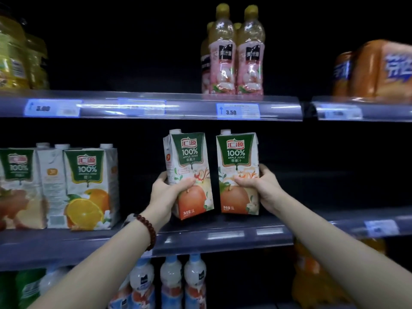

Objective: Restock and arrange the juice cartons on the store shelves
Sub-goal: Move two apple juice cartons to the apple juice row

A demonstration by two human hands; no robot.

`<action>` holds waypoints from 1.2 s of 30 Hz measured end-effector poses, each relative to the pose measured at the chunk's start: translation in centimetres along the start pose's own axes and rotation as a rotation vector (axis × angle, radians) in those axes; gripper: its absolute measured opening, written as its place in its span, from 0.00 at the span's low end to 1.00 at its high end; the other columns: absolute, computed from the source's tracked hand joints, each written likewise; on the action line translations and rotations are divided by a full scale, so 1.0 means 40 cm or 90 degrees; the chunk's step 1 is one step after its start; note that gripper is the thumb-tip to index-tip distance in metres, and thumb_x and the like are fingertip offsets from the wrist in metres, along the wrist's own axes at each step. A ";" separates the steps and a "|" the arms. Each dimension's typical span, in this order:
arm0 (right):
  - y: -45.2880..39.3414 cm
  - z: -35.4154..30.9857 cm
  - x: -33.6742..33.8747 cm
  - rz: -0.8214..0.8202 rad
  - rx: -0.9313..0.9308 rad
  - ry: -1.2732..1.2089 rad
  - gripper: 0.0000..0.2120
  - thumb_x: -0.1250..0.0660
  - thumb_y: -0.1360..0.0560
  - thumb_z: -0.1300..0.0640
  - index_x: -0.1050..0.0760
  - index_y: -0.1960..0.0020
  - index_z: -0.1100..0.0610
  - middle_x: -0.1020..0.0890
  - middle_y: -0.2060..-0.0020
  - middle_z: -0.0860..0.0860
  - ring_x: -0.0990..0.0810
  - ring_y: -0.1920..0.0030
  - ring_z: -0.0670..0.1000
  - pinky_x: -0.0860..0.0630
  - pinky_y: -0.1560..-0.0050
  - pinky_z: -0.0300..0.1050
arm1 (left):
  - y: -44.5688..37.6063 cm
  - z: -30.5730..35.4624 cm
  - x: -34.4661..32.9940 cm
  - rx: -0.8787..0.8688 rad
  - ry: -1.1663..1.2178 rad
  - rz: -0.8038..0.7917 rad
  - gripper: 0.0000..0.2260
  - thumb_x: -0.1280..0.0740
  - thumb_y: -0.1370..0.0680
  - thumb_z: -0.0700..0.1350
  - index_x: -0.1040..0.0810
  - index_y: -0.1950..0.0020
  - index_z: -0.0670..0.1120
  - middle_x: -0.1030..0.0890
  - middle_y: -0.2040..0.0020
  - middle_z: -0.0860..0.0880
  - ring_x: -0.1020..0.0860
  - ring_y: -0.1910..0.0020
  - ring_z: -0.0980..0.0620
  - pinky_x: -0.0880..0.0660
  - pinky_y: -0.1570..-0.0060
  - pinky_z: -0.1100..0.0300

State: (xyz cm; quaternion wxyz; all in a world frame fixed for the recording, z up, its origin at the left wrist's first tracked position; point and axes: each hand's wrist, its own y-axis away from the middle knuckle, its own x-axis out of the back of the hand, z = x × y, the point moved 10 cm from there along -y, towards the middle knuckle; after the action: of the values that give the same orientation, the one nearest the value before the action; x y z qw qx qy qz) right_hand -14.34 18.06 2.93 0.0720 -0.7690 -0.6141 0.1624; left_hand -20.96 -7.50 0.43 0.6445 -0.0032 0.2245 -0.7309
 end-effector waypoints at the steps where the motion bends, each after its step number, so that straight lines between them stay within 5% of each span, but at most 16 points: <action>1: 0.011 -0.012 0.024 0.016 0.004 0.003 0.33 0.19 0.47 0.64 0.28 0.45 0.57 0.14 0.54 0.56 0.14 0.57 0.55 0.18 0.63 0.48 | 0.000 -0.009 -0.031 0.010 0.006 -0.022 0.28 0.19 0.40 0.41 0.24 0.43 0.45 0.14 0.53 0.47 0.15 0.56 0.48 0.19 0.64 0.56; 17: 0.154 -0.125 0.495 0.194 0.014 0.075 0.27 0.21 0.40 0.66 0.28 0.46 0.58 0.16 0.52 0.58 0.15 0.55 0.59 0.18 0.62 0.52 | 0.105 -0.140 -0.527 0.089 0.022 -0.205 0.21 0.19 0.37 0.41 0.21 0.47 0.48 0.14 0.54 0.48 0.15 0.56 0.47 0.19 0.63 0.53; 31: 0.190 -0.191 0.992 0.180 -0.016 0.051 0.24 0.21 0.39 0.68 0.27 0.47 0.61 0.14 0.55 0.58 0.14 0.58 0.58 0.18 0.64 0.51 | 0.180 -0.273 -1.004 0.134 0.039 -0.114 0.21 0.19 0.38 0.46 0.22 0.49 0.51 0.14 0.54 0.48 0.14 0.62 0.47 0.19 0.67 0.50; 36: 0.182 -0.205 1.140 0.194 -0.020 0.057 0.26 0.21 0.39 0.68 0.27 0.46 0.61 0.15 0.53 0.59 0.14 0.59 0.58 0.18 0.63 0.51 | 0.186 -0.312 -1.132 0.142 0.023 -0.103 0.21 0.19 0.38 0.47 0.23 0.49 0.52 0.15 0.52 0.48 0.15 0.57 0.44 0.18 0.63 0.43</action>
State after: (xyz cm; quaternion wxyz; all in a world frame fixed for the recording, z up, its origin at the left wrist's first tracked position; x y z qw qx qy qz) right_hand 3.95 61.19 0.99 0.0615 -0.8610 -0.4887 0.1271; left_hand -9.99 38.76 -0.38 0.5754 0.0634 0.1523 -0.8011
